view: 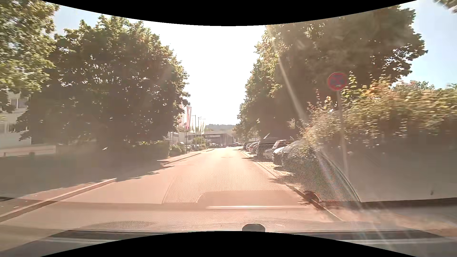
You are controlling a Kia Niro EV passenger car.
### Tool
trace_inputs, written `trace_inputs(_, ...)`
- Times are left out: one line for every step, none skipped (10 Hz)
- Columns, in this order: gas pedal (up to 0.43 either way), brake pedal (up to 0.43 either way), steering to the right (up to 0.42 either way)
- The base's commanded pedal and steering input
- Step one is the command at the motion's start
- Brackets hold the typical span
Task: Follow the waypoints while adhering to traffic rules and regulations
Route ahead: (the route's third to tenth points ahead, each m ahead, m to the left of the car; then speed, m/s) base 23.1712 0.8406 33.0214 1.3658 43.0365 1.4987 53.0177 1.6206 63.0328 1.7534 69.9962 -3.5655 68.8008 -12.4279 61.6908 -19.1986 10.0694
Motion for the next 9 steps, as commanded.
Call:
trace_inputs(0.087,0.0,-0.01)
trace_inputs(0.087,0.0,-0.01)
trace_inputs(0.087,0.0,-0.011)
trace_inputs(0.087,0.0,-0.01)
trace_inputs(0.087,0.0,-0.01)
trace_inputs(0.079,0.0,-0.009)
trace_inputs(0.079,0.0,-0.007)
trace_inputs(0.079,0.0,-0.006)
trace_inputs(0.067,0.0,-0.006)
